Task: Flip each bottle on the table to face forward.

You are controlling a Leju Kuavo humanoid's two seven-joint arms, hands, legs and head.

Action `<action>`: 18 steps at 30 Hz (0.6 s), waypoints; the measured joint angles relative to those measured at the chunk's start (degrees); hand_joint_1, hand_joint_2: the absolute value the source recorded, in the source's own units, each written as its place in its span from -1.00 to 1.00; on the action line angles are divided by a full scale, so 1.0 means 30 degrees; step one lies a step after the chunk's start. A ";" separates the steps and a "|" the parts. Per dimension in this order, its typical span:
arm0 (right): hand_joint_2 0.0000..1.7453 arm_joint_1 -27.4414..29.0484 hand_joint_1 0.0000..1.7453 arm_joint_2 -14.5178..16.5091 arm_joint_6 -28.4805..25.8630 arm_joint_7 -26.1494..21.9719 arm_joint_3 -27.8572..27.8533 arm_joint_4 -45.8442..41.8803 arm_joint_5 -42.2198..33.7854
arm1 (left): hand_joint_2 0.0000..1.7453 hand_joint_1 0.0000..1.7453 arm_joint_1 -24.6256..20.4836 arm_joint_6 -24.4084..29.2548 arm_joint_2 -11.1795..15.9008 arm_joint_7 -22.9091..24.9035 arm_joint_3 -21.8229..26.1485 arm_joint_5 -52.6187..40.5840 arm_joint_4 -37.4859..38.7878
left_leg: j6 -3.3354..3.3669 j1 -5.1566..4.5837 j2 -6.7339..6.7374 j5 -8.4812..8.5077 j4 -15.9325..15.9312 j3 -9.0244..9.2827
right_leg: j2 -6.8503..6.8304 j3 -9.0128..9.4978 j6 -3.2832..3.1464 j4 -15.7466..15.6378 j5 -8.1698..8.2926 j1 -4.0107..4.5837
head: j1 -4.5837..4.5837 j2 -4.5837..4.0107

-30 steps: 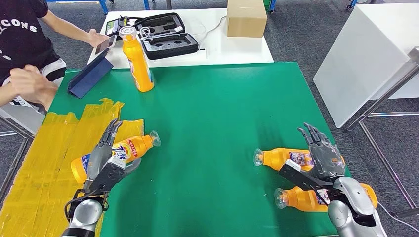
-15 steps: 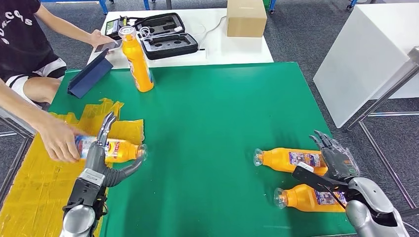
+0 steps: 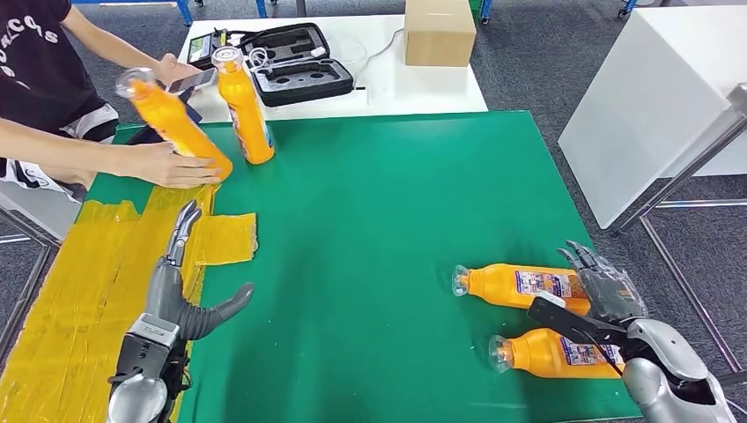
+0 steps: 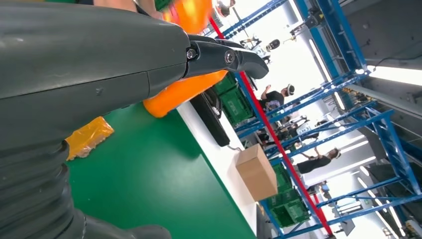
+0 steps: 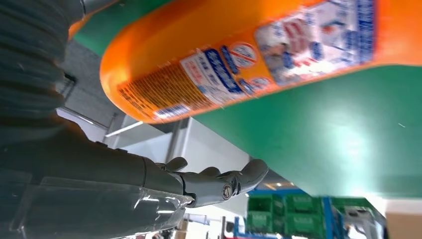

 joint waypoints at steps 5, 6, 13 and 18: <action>1.00 -0.0197 -1.00 -0.0291 0.0386 0.0383 -0.0013 0.0719 -0.0029 | 1.00 -1.00 0.0261 0.0120 0.0000 -0.0102 -0.0082 0.0481 -0.0258 | 0.0002 0.0000 -0.0003 -0.0001 0.0000 0.0001 | -0.0001 -0.0001 0.0000 -0.0002 0.0000 0.0000 | -0.0002 0.0000; 1.00 -0.0251 -1.00 -0.0337 0.0435 0.0483 -0.0013 0.0909 0.0030 | 1.00 -1.00 0.0301 0.0148 0.0000 -0.0131 -0.0084 0.0574 -0.0280 | 0.0002 0.0000 -0.0004 -0.0001 0.0000 0.0001 | -0.0002 0.0000 0.0000 -0.0002 0.0000 0.0001 | -0.0002 0.0000; 1.00 -0.1333 -0.22 0.0049 -0.0822 0.1490 0.0115 0.3123 0.2145 | 1.00 -1.00 0.0602 0.0263 -0.0026 -0.0228 -0.0220 0.0881 -0.0541 | 0.0001 0.0002 0.0009 0.0000 -0.0001 0.0006 | 0.0006 0.0002 0.0000 -0.0001 0.0000 0.0003 | -0.0004 0.0000; 1.00 -0.2173 0.90 0.0685 -0.1902 0.1656 0.0340 0.4589 0.3394 | 1.00 -1.00 0.0680 0.0290 -0.0031 -0.0228 -0.0401 0.0920 -0.0670 | 0.0001 0.0003 0.0008 0.0000 -0.0001 0.0005 | 0.0005 0.0003 0.0000 -0.0001 0.0000 0.0004 | -0.0004 0.0000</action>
